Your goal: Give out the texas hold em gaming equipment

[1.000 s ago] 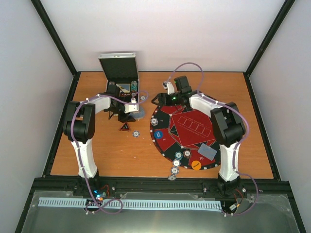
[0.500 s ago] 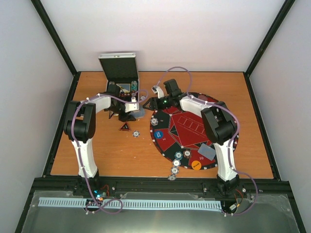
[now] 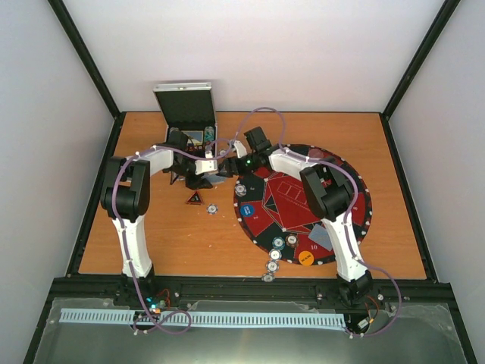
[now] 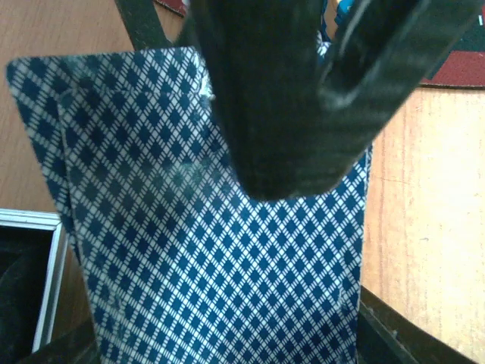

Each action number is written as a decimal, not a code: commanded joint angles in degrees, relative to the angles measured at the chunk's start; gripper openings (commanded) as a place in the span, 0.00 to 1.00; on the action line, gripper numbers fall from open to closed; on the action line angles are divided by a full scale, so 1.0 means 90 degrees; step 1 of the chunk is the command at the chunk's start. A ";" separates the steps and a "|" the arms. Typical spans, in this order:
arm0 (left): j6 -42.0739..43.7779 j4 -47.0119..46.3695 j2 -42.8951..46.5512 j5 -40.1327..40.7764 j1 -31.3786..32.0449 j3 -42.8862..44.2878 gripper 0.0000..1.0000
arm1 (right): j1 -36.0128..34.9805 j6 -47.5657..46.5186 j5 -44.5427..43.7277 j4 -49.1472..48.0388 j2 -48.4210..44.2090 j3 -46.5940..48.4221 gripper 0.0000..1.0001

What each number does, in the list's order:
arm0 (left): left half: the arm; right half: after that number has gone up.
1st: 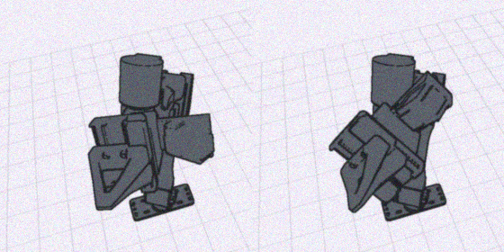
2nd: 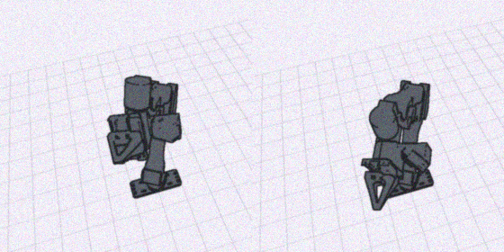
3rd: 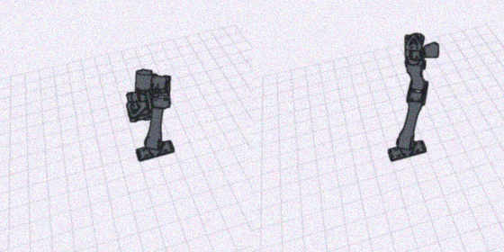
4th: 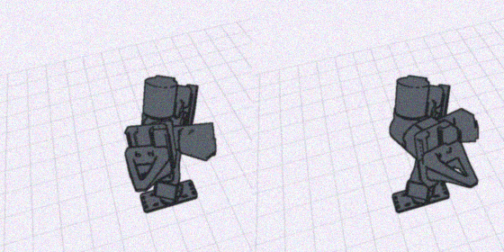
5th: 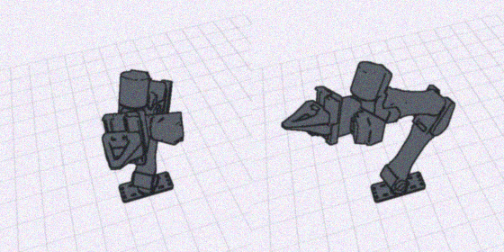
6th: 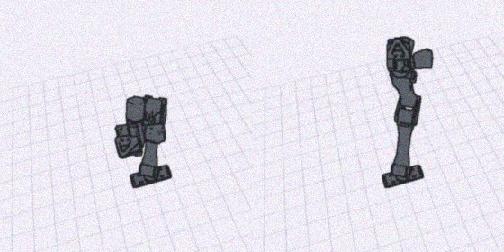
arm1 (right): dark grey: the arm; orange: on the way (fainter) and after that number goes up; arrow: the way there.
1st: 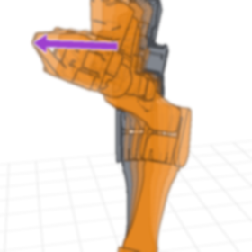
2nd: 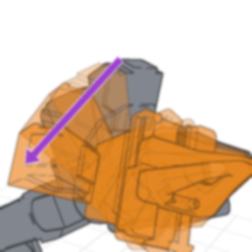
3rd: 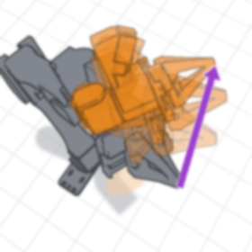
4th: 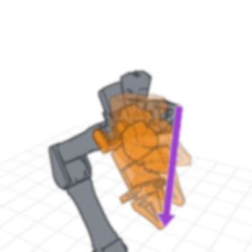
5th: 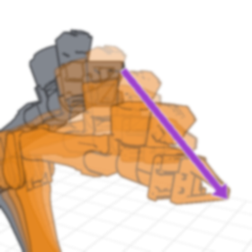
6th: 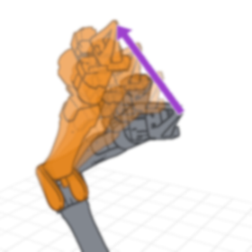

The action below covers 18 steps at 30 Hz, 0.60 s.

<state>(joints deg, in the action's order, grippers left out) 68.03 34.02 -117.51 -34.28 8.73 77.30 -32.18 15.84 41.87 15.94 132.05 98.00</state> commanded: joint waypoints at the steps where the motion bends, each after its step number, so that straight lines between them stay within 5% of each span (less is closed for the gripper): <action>1: 0.0043 0.0053 -0.0200 -0.0086 -0.0042 0.0132 0.57 | -0.0102 -0.0221 -0.0247 0.0195 0.0200 0.0289 0.77; 18: 0.0055 0.0077 -0.0177 -0.0059 -0.0042 0.0127 0.57 | -0.0106 -0.0446 -0.1451 0.0824 0.0012 0.0521 0.63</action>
<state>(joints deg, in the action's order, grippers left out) 67.99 34.11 -117.67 -34.33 8.73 77.43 -33.12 12.84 32.32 21.26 134.50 102.08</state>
